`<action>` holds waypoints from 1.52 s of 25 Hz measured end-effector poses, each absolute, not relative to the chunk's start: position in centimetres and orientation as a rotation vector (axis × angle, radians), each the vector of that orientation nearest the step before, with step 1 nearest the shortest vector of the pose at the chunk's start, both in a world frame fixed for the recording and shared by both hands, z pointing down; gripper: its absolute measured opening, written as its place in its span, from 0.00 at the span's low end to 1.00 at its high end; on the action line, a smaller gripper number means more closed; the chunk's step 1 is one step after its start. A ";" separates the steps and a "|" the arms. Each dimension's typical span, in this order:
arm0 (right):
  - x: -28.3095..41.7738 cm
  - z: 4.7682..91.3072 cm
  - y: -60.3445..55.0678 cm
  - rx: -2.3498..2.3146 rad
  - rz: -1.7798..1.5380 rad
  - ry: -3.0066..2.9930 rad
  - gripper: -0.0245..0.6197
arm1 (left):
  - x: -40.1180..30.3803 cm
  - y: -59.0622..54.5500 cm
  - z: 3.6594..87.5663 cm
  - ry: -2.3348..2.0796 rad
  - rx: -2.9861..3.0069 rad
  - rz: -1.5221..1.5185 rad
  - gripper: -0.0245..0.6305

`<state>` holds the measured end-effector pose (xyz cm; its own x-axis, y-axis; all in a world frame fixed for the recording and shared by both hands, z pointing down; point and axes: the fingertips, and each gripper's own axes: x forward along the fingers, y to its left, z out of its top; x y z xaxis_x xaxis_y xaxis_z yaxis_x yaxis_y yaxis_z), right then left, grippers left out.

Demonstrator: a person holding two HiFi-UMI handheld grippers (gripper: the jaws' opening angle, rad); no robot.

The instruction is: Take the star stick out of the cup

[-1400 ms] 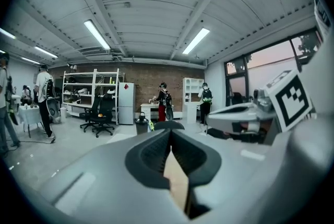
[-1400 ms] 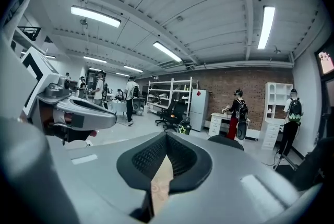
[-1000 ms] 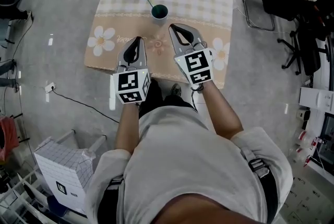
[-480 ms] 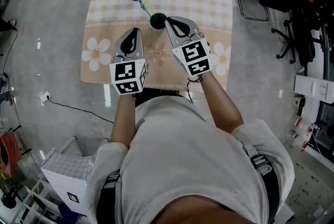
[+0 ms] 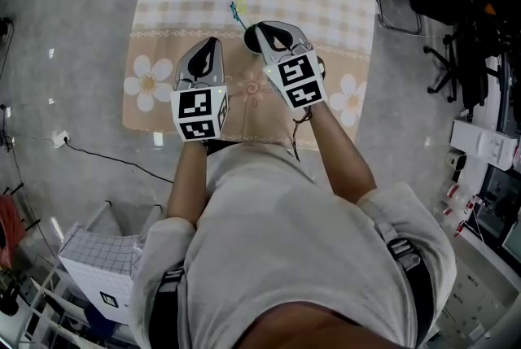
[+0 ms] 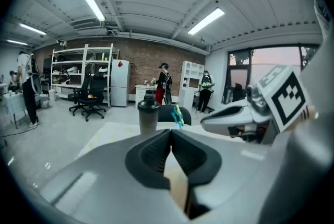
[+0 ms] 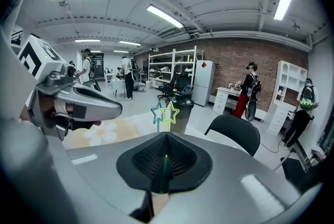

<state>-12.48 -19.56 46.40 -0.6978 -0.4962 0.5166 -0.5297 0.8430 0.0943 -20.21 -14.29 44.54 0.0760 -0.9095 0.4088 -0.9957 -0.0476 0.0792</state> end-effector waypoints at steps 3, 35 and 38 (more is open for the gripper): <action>-13.3 47.8 -20.5 0.731 0.088 -2.444 0.04 | -21.0 -14.7 45.3 -1.889 2.013 0.369 0.04; -12.3 45.2 -23.2 0.837 0.212 -2.562 0.06 | -20.2 -14.9 45.3 -1.872 2.027 0.360 0.04; -11.3 42.5 -23.0 0.875 0.230 -2.645 0.06 | -19.2 -14.5 44.6 -1.880 2.045 0.360 0.04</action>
<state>-11.26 -23.03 42.48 -0.7505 -0.5466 0.3715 -0.6026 0.7968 -0.0449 -19.21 -14.52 44.57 0.0929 -0.9088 0.4068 -0.9948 -0.0674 0.0767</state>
